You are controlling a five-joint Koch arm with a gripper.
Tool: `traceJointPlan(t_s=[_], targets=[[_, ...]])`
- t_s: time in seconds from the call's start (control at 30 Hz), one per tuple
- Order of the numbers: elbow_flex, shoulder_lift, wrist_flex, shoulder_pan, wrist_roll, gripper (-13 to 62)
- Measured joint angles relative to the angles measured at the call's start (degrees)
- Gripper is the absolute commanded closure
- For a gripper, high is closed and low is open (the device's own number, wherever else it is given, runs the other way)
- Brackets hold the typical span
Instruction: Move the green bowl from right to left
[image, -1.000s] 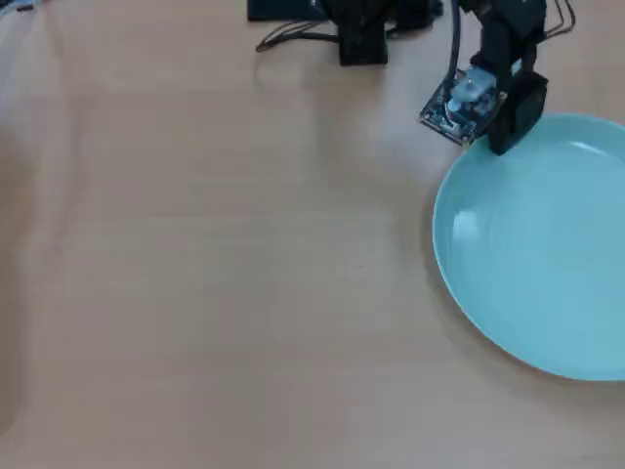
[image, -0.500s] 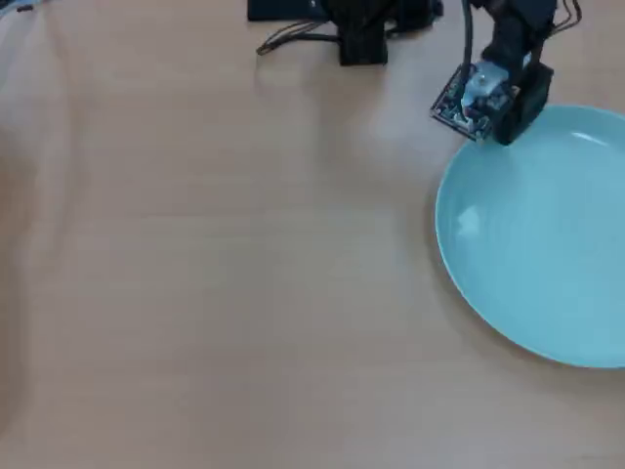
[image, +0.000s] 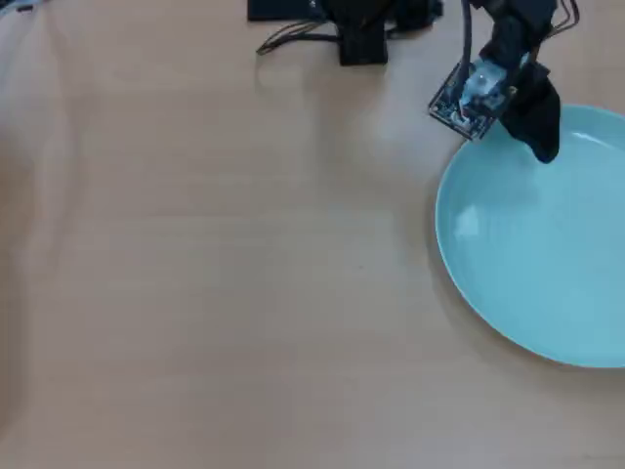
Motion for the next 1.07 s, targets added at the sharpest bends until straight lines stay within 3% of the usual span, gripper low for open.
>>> traceJointPlan(t_s=[0.47,0.73,1.07], targets=[[-9.8,20.6,16.3,21.0,-6.4,-3.3],[-12.4,21.6,19.0,33.3,-14.9,-3.3],[-12.4,21.6,19.0,37.5,-17.1,-3.3]])
